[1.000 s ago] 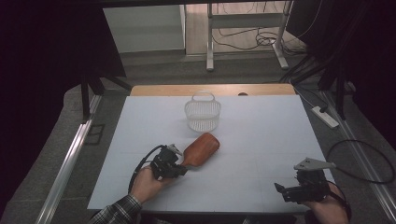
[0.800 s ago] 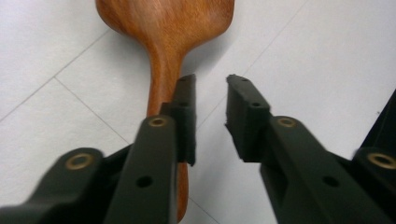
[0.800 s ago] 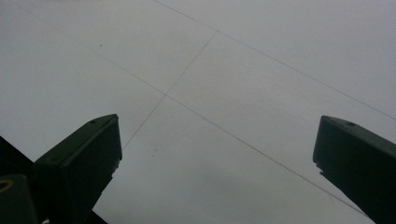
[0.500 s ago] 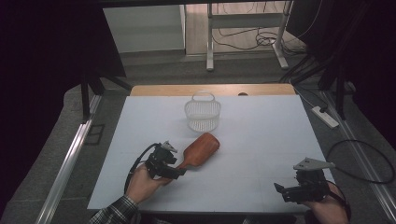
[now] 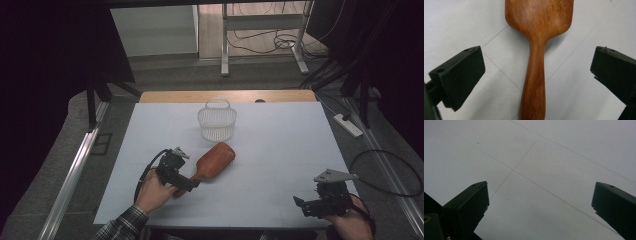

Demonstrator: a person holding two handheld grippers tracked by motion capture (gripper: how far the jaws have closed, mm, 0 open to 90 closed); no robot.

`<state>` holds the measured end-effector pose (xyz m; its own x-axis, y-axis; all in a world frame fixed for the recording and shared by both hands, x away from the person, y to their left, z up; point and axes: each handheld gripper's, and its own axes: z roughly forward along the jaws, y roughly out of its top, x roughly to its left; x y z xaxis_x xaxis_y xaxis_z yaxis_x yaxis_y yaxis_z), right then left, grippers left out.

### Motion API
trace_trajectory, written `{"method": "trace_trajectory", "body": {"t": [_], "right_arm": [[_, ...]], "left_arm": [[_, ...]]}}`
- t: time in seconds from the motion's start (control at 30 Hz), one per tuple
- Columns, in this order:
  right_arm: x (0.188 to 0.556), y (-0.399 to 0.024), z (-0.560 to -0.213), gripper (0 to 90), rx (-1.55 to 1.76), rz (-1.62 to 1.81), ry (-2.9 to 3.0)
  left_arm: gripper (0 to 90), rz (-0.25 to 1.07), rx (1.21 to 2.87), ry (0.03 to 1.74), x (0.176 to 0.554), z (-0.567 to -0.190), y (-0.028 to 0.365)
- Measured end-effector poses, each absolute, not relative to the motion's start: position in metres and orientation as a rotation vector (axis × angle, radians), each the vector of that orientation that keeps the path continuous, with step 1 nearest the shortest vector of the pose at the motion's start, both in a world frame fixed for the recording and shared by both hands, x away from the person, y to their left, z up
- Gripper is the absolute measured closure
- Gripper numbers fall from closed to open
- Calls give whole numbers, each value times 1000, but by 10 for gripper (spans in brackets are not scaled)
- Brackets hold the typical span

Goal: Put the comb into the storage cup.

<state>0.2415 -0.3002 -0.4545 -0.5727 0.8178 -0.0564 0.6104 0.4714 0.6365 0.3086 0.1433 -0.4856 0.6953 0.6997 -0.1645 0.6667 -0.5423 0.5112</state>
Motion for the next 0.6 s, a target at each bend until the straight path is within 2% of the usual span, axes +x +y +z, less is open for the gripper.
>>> {"method": "trace_trajectory", "body": {"t": [0.27, 0.6], "right_arm": [[242, -300, -455, 10, 1202, 813, 2373], [242, -300, -455, 10, 1202, 811, 2376]], "left_arm": [[0, 111, 2381, 1031, 313, -494, 138], [0, 77, 2426, 1018, 316, -511, 128]]}}
